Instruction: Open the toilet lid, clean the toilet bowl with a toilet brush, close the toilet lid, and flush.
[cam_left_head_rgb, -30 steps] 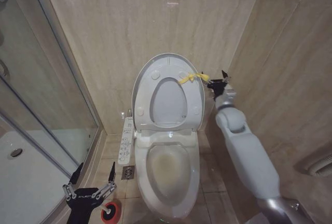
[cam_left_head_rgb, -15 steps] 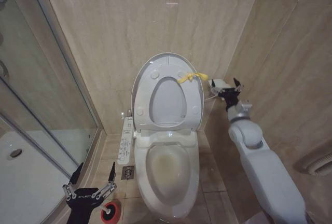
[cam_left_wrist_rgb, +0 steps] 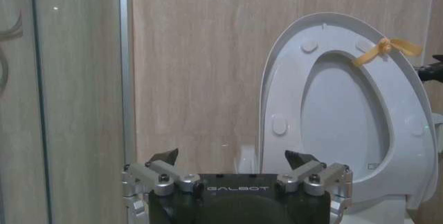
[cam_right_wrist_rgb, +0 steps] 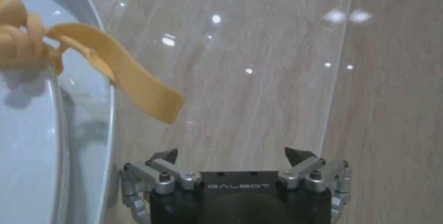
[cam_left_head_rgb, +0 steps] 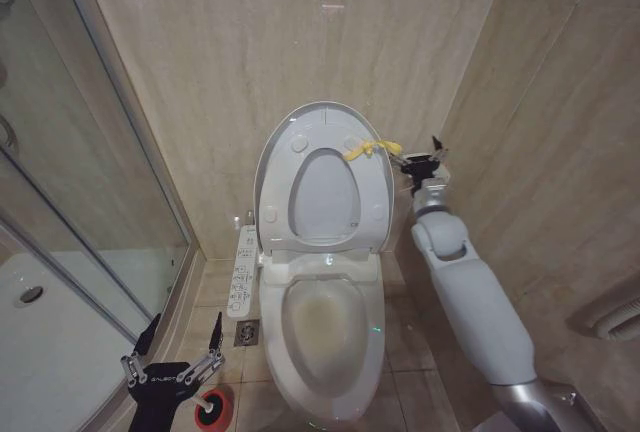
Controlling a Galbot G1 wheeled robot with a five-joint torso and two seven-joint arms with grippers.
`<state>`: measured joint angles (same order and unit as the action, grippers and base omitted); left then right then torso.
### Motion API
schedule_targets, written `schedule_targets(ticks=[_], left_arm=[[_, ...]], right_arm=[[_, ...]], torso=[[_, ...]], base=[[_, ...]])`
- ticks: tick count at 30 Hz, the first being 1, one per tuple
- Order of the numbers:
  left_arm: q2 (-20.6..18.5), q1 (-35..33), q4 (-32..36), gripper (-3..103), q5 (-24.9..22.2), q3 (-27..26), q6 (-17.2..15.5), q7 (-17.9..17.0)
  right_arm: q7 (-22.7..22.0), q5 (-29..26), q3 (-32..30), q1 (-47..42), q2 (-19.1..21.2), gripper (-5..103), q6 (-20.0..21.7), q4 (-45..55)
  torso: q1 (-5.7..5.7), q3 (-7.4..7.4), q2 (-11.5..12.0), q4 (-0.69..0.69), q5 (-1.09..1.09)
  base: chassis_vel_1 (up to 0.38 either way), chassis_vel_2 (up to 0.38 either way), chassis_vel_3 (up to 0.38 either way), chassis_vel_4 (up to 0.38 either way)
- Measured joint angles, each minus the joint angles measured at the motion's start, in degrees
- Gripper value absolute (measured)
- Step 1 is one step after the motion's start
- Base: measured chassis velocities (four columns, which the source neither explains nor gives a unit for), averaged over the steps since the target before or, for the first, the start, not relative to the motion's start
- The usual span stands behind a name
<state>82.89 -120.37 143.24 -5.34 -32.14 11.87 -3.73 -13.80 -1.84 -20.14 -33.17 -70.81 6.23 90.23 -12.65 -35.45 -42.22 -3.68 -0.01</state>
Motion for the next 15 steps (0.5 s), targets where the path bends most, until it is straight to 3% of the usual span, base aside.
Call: schedule_targets(ticks=[6, 15], left_arm=[[0.0, 0.0, 0.0, 100, 0.0, 0.0, 0.0, 0.0], [0.0, 0.0, 0.0, 100, 0.0, 0.0, 0.0, 0.0]], right_arm=[[-0.1, 1.1, 1.2, 2.4, -1.0, 100, -1.1, -2.5], [2.0, -6.3, 1.0, -2.7, 2.9, 100, 0.5, 6.0]], torso=[[0.0, 0.0, 0.0, 0.03, 0.0], [0.01, 0.0, 0.0, 0.03, 0.02]], base=[[0.0, 0.0, 0.0, 0.0], [0.0, 0.0, 0.0, 0.0]])
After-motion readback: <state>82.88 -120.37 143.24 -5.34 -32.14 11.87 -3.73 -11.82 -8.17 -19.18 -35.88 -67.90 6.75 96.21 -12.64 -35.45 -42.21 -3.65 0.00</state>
